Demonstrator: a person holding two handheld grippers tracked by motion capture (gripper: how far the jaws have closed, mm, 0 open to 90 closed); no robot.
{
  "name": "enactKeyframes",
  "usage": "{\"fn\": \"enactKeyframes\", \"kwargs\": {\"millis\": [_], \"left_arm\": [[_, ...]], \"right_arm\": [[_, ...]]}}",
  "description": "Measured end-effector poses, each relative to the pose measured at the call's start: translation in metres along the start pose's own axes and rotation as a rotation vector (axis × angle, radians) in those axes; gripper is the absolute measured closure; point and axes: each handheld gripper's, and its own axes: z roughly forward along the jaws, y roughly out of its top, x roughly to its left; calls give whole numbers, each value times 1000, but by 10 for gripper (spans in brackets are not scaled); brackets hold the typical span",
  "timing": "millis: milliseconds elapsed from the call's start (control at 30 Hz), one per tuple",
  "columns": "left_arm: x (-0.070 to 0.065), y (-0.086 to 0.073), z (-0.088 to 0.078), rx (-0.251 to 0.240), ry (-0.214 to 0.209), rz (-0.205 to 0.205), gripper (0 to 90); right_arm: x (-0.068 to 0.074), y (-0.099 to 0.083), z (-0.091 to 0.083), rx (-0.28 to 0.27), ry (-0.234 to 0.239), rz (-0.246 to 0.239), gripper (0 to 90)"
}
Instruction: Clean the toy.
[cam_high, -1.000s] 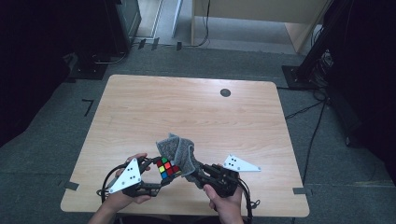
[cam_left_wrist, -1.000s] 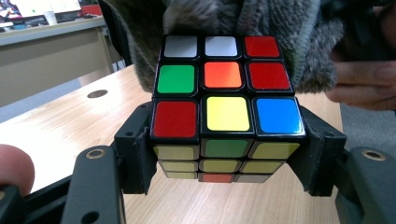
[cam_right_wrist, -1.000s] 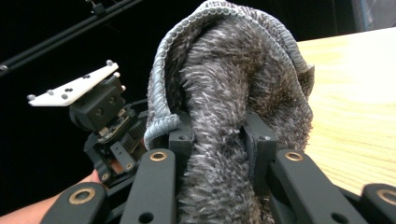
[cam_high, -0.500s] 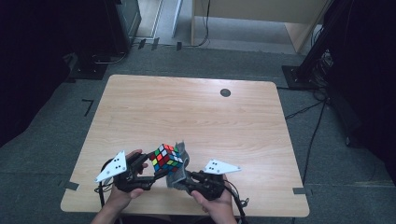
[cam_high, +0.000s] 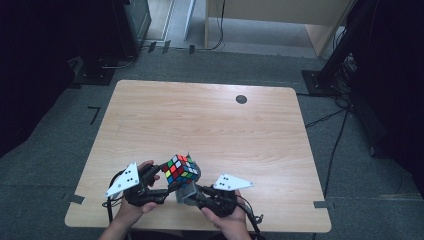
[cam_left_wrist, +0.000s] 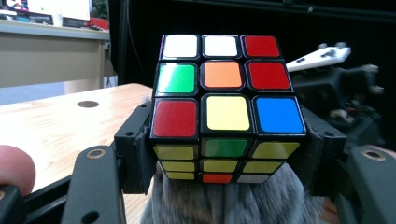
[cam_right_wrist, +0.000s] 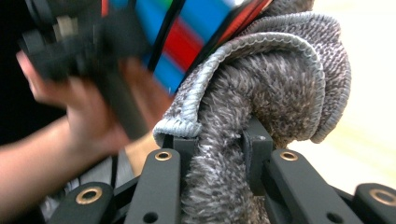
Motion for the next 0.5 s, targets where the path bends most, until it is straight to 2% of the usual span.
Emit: {"fn": "enactKeyframes", "kwargs": {"millis": [67, 100, 200, 267, 333, 400, 433, 467, 500], "left_arm": [[0, 0, -2, 1, 10, 6, 342], [2, 1, -4, -9, 15, 4, 341], [3, 2, -6, -10, 18, 5, 342], [3, 2, -5, -7, 21, 0, 342], [2, 2, -4, -21, 16, -16, 342], [1, 3, -2, -42, 21, -28, 341], [1, 4, -1, -48, 24, -32, 341], [1, 4, -1, -48, 24, -32, 341], [1, 3, 0, -45, 28, -28, 341]], "right_arm": [[2, -1, 2, 8, -6, -11, 734], [0, 2, -2, -10, -16, -2, 734], [-9, 9, -21, -130, -32, 66, 734], [-12, 11, -26, -167, -51, 70, 733], [-10, 8, -20, -135, -35, 65, 733], [-4, 0, -5, -81, -1, 60, 732], [1, -5, 3, -64, 14, 51, 732], [1, -5, 3, -64, 14, 51, 732], [6, -9, 10, -48, 28, 30, 732]]}}
